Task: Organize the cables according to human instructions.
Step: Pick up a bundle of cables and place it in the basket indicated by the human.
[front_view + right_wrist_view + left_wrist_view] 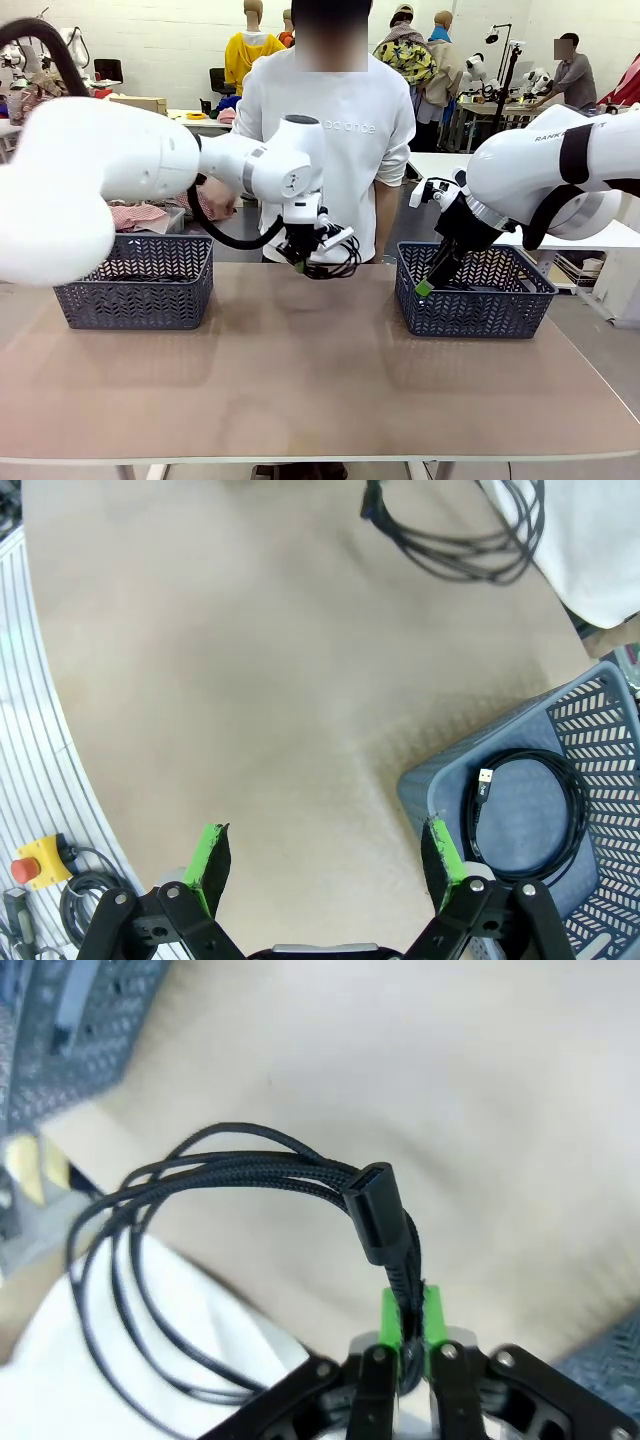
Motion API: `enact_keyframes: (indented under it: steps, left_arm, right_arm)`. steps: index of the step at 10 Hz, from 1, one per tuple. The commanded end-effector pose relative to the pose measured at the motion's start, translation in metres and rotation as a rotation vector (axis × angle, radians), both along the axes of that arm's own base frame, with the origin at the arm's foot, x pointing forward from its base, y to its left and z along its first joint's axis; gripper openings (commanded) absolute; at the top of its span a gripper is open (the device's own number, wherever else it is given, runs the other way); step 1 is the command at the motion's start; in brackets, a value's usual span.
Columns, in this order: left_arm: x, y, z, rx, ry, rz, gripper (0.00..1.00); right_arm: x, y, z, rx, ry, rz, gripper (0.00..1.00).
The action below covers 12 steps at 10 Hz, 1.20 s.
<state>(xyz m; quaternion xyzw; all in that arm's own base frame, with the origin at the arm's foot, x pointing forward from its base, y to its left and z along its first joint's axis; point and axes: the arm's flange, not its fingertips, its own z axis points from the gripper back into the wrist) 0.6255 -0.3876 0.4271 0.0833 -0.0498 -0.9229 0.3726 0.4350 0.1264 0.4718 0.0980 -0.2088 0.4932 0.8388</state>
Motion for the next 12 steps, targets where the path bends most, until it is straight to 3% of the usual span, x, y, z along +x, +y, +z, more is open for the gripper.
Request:
enact_keyframes:
  steps: [1, 4, 6, 12]
  left_arm:
    - [-0.037, 0.047, 0.021, -0.033, -0.003, 0.112, 0.0]
    - [-0.065, 0.129, 0.065, -0.097, -0.053, 0.316, 0.0]
    - [-0.077, 0.181, 0.077, -0.105, -0.059, 0.438, 0.0]
    - [-0.087, 0.302, 0.065, -0.17, -0.097, 0.675, 0.0]
  right_arm:
    - [0.003, 0.001, 0.003, -0.001, -0.004, -0.003, 1.0]
    - [0.003, 0.001, 0.003, -0.001, -0.004, -0.003, 1.0]
    - [0.003, 0.001, 0.003, -0.001, -0.004, -0.003, 1.0]
    - [0.003, 0.001, 0.003, -0.001, -0.004, -0.003, 1.0]
